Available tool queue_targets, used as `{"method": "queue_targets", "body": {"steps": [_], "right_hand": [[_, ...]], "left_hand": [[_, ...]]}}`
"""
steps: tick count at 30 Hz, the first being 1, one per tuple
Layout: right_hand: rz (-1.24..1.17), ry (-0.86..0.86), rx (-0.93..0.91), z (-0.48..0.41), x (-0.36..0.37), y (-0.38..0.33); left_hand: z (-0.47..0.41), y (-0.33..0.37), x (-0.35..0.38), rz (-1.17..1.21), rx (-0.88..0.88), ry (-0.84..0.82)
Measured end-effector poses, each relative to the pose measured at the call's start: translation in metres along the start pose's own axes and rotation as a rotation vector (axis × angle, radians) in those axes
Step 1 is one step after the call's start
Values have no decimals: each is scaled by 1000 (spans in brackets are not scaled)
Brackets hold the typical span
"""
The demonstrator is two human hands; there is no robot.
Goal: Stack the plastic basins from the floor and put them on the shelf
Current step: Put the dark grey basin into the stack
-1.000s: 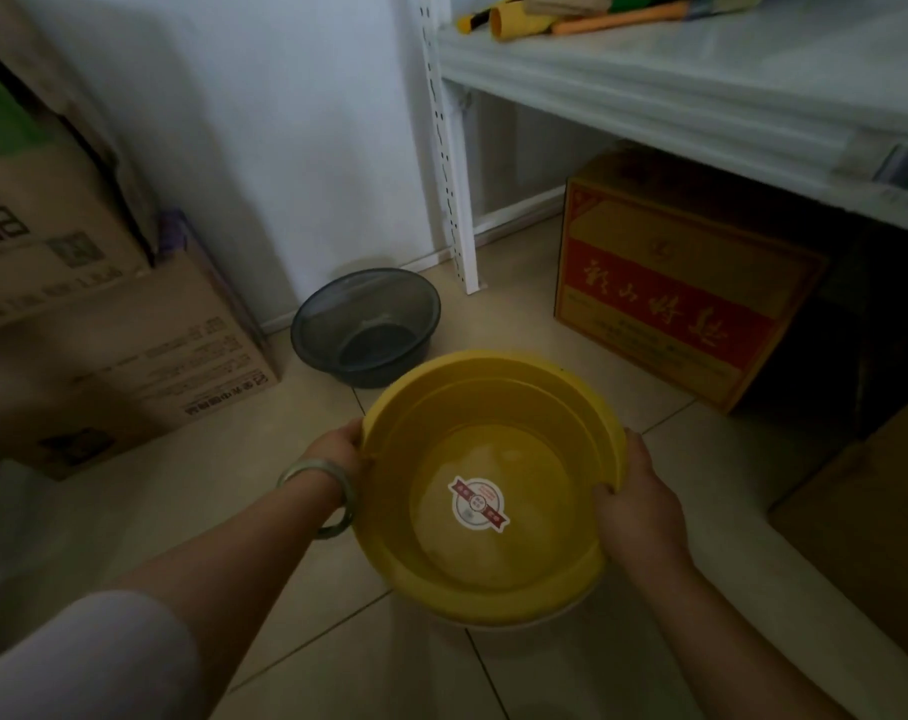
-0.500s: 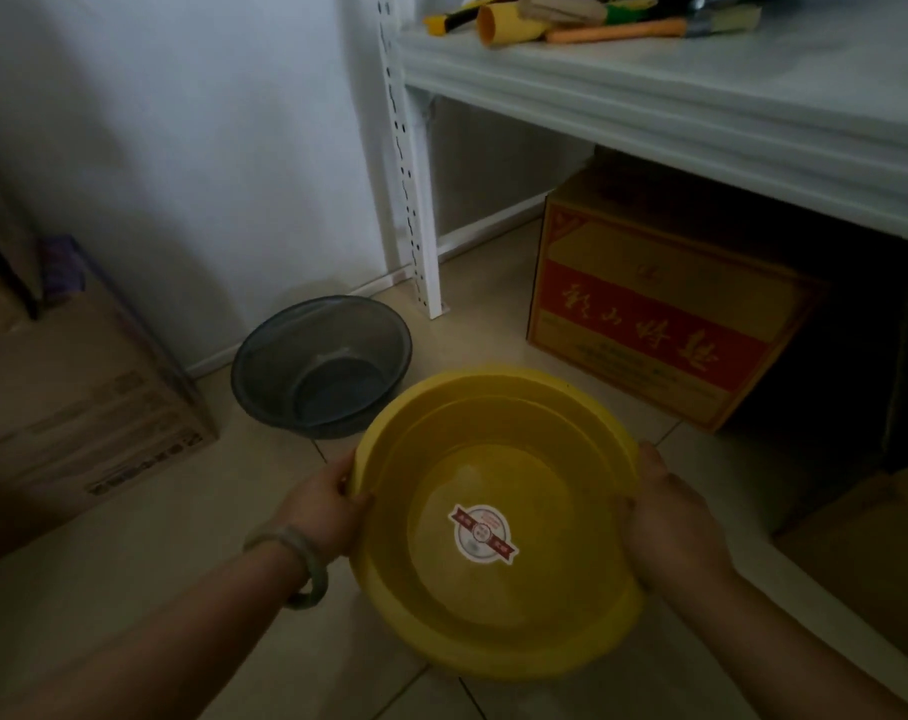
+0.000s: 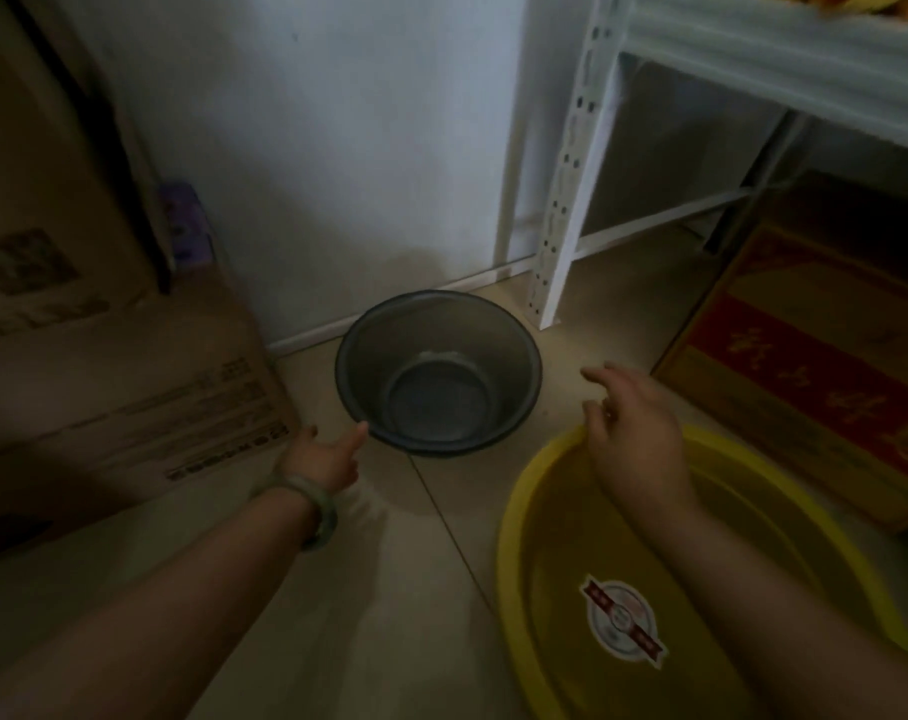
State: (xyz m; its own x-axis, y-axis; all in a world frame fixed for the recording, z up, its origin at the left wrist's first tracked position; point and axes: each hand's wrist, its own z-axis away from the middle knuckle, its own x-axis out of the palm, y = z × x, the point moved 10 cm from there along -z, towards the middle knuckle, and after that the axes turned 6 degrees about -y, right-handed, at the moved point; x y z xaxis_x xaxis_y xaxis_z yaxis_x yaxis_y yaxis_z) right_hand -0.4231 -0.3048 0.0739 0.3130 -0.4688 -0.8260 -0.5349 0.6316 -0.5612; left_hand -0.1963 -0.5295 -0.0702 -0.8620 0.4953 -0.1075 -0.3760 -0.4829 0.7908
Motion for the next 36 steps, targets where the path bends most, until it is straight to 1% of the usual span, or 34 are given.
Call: {"method": "queue_targets", "body": {"steps": [2,5,8,11,13,16,20,23,25,28,31,36], "right_hand": [[-98,-24,45,-17,17,-14],[-162,-203,226,-37,52,-14],[-117,-371,359,-49,81,-8],[-34,-463,358,-54,95,-7],[-39,-442,324,-54,93,-8],[-211,-356,305,-50,86,-5],[-528,-269,212,-43,78,-11],[-752,-232,224,-37,66,-7],[-826,-191,248,-33,50,-1],[-813,-65,255,-25,14,8],[-699,59,248,-10,-30,18],[-592,127,214,22,-94,37]], "left_hand": [[-13,11,-7,-1,24,23],[-29,24,-4,-21,35,-3],[-38,26,8,-58,32,-40],[-39,25,21,-93,37,-93],[-36,30,18,-176,70,-34],[-31,37,5,-234,104,61],[-24,48,-3,-107,188,59],[-15,60,-6,-51,269,38],[6,77,0,-72,333,8],[53,106,18,-94,425,-46],[97,123,41,-85,483,-117],[166,139,78,-108,555,-263]]}}
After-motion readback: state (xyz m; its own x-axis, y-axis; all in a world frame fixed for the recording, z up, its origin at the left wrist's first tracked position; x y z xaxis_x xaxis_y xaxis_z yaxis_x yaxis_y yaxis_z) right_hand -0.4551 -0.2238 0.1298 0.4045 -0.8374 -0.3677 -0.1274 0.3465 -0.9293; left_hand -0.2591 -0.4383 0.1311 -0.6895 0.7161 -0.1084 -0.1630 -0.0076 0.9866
